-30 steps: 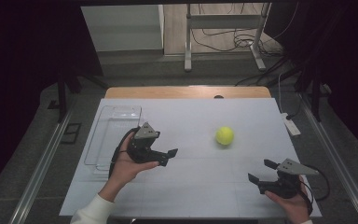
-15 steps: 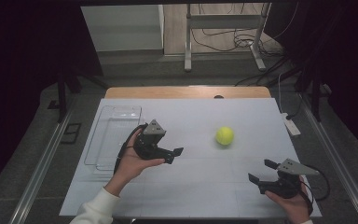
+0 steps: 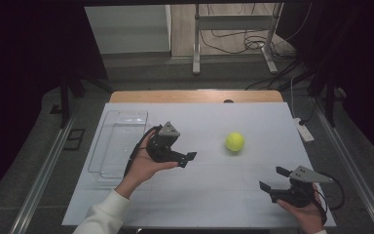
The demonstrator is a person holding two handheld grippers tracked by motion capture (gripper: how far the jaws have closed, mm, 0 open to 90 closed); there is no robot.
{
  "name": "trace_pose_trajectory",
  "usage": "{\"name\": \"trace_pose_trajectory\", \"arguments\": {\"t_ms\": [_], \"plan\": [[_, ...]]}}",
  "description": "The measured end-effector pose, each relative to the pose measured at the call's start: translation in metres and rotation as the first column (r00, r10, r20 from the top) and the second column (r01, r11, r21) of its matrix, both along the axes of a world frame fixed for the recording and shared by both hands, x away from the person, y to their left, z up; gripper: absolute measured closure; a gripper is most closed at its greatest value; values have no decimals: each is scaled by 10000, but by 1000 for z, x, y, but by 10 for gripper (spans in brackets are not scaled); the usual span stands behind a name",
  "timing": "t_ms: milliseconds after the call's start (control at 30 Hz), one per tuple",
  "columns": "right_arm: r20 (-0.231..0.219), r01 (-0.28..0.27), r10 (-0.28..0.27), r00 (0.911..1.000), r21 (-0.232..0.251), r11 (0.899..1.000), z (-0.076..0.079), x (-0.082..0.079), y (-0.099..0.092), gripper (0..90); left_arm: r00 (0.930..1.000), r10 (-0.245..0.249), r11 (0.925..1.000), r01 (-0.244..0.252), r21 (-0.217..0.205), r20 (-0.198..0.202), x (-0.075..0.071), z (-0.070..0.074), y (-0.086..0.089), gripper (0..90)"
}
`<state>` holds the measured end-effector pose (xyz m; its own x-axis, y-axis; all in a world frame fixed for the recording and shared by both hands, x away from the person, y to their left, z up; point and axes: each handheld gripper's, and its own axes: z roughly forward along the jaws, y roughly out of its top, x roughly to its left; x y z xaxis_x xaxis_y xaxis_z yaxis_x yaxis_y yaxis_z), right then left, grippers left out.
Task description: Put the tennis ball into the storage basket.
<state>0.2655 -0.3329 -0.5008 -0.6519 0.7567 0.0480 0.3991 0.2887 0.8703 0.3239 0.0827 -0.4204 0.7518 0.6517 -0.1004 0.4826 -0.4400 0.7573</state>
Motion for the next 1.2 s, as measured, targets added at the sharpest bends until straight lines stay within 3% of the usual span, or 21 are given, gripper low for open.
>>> {"name": "trace_pose_trajectory", "arguments": {"t_ms": [367, 1200], "plan": [[10, -3, 3, 10000, -34, 10000, 0, 0, 0, 119, 10000, -84, 9997, 84, 243, -39, 9, 0, -11, 108], [-35, -20, 20, 10000, -39, 10000, -2, 1, 0, 119, 9988, -394, 9985, 404, 360, -284, 27, -1, -36, 107]]}}
